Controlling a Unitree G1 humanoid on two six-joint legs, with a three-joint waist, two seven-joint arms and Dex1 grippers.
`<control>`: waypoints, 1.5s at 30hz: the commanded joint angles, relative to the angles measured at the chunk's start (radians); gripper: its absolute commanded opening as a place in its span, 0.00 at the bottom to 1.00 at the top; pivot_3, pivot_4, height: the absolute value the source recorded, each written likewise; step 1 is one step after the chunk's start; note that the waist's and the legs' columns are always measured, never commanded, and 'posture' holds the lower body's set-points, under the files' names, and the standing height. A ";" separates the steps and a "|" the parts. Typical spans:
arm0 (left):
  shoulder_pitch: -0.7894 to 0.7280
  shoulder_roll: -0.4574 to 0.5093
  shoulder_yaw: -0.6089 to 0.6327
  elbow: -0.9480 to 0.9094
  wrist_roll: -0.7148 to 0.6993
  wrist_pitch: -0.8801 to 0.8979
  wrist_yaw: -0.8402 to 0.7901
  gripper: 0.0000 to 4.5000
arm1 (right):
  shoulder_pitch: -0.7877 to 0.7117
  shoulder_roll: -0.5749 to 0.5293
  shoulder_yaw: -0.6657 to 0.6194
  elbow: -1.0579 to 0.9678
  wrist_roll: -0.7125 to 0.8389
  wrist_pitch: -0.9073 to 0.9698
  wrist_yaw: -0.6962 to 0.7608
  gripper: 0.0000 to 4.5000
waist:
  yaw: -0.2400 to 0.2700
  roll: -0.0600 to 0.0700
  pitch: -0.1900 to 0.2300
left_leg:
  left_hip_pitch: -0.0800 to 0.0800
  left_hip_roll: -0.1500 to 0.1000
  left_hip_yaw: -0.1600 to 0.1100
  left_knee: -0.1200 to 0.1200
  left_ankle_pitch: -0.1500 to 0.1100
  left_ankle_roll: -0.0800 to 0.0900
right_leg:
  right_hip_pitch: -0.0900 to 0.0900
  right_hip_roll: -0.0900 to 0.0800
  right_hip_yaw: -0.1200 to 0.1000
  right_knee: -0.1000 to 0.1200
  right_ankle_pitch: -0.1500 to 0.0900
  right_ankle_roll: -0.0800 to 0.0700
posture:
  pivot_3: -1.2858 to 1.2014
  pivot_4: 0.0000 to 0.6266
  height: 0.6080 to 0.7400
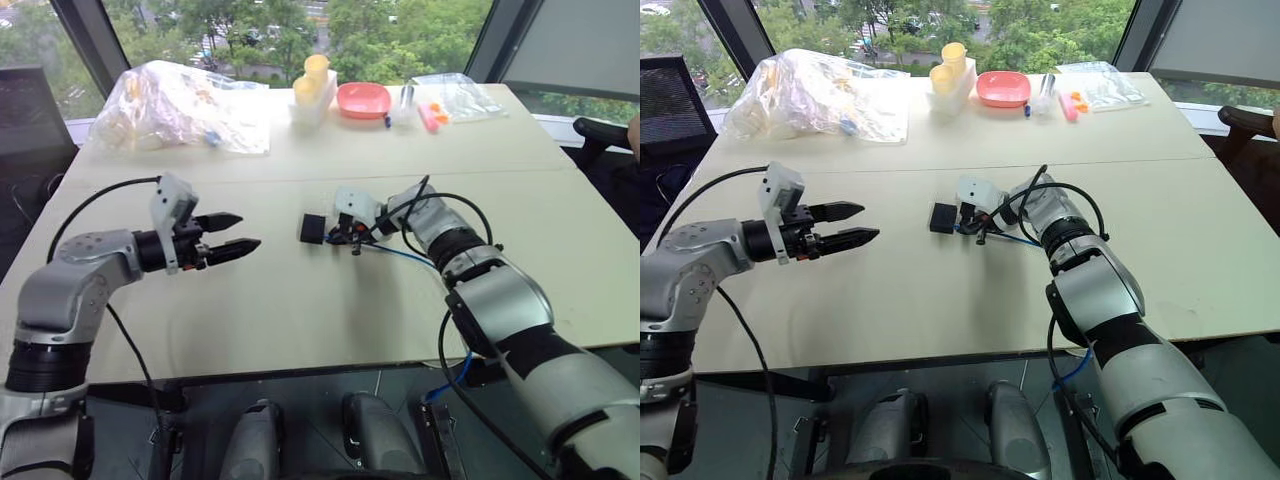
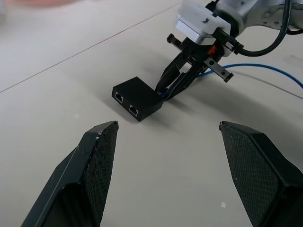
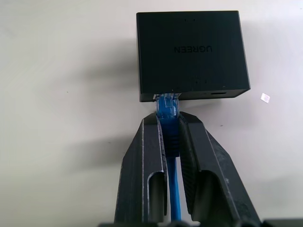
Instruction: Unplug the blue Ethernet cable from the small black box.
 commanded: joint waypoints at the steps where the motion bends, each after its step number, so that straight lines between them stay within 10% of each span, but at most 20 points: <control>1: -0.063 0.005 0.001 0.071 0.029 -0.058 -0.017 0.80 | 0.043 -0.128 0.133 -0.126 -0.214 -0.149 -0.218 0.00 | 0.005 0.000 0.000 | 0.000 0.000 0.000 0.000 0.000 0.000 | 0.000 0.000 0.000 0.000 0.000 0.000 | 0.52 0.24 1.00; 6: -0.238 -0.048 0.141 0.254 -0.212 0.112 -0.078 0.80 | 0.183 -0.250 0.008 -0.675 -0.249 -0.188 -0.500 0.00 | 0.033 -0.001 0.001 | -0.007 -0.002 0.000 0.001 0.003 -0.005 | -0.005 -0.003 0.000 -0.001 0.000 0.000 | 0.52 0.24 1.00; 12: -0.412 -0.062 0.067 0.493 -0.148 0.104 -0.177 0.80 | 0.355 -0.300 -0.075 -1.085 -0.322 -0.051 -0.575 0.00 | 0.025 -0.001 0.002 | -0.018 -0.002 -0.001 -0.001 0.003 -0.005 | -0.017 0.000 0.000 0.002 0.002 0.006 | 0.52 0.24 1.00; 26: -0.850 -0.255 -0.110 1.167 0.209 -0.347 -0.404 0.80 | 0.444 -0.263 -0.074 -1.276 -0.366 0.110 -0.550 0.00 | 0.031 -0.002 0.002 | -0.020 -0.001 0.000 0.003 0.003 -0.003 | -0.015 0.002 0.000 -0.001 0.001 0.004 | 0.52 0.24 1.00; 45: -0.983 -0.366 -0.034 1.367 0.312 -0.476 -0.403 0.80 | 0.484 -0.226 -0.043 -1.358 -0.374 0.160 -0.522 0.00 | 0.030 -0.002 0.002 | -0.020 -0.001 -0.001 0.003 0.002 -0.003 | -0.015 0.002 0.000 -0.001 0.002 0.005 | 0.52 0.24 1.00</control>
